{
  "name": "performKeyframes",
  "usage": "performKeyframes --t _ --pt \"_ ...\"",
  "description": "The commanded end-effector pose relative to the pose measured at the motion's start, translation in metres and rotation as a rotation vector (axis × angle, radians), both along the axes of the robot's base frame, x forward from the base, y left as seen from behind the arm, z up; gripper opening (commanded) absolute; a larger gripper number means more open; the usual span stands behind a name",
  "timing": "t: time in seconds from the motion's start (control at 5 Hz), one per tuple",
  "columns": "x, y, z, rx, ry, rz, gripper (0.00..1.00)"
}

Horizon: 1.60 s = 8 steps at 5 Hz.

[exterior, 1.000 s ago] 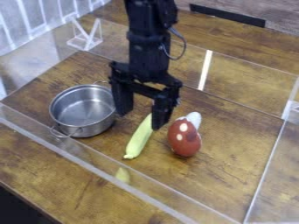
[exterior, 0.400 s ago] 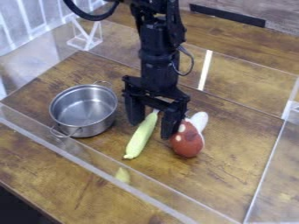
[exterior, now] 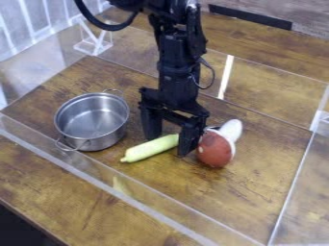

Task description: Move the green spoon to the left

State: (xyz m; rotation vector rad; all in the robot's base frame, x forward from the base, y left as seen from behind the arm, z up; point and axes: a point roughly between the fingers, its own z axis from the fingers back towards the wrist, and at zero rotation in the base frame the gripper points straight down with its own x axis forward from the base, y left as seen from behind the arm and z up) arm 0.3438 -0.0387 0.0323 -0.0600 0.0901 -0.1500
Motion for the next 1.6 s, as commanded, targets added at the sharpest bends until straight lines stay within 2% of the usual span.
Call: performKeyframes --t 0.0,0.2,0.6,1.2,1.4 --pt "0.009 0.0 0.013 -0.01 -0.046 -0.02 0.0" --pt "0.008 -0.002 0.015 -0.012 -0.045 -0.038 0.0" --pt "0.006 0.005 0.01 -0.014 -0.046 0.037 0.0" --pt "0.011 0.048 0.004 -0.01 -0.046 0.098 0.0" --pt "0.019 0.052 0.011 -0.009 -0.048 0.082 0.0"
